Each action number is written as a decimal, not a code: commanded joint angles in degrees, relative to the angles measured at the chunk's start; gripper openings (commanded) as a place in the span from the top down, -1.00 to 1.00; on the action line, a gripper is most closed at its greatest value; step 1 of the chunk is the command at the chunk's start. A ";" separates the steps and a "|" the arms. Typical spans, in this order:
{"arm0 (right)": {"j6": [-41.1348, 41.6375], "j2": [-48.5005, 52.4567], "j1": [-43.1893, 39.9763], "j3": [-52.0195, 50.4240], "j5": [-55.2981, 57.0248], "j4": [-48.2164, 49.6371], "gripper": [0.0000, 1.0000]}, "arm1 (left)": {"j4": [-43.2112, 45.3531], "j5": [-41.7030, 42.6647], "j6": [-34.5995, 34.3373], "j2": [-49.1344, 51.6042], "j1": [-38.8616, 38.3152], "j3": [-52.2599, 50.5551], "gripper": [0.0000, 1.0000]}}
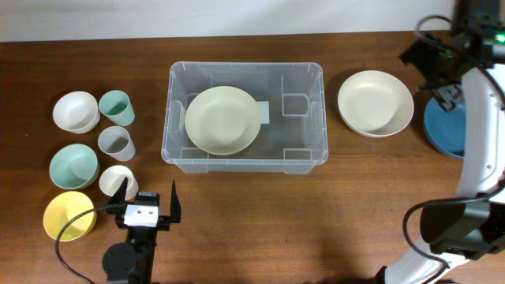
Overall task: Pack container
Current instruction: 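Move the right gripper to the second cream bowl and grasp its rim, then lift the second cream bowl and carry it over the bin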
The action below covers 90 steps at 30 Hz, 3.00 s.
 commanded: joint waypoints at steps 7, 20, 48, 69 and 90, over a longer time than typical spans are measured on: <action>2.34 2.12 -3.80 -21.49 -6.78 11.21 -0.95 | 0.13 0.42 0.70 -0.48 0.15 -0.44 -0.99; 2.36 2.16 -3.72 -42.29 -11.39 34.86 -0.62 | 0.13 0.42 0.70 -0.48 0.15 -0.44 -0.99; 3.45 6.86 -2.62 -45.11 -11.08 42.03 0.58 | 0.13 0.42 0.70 -0.48 0.15 -0.44 -0.99; -1.55 6.08 -12.70 -34.51 -33.44 45.68 0.92 | 0.13 0.42 0.70 -0.48 0.15 -0.44 -0.99; -17.44 2.23 18.40 -8.63 -38.45 24.46 0.92 | 0.13 0.42 0.70 -0.48 0.15 -0.44 -1.00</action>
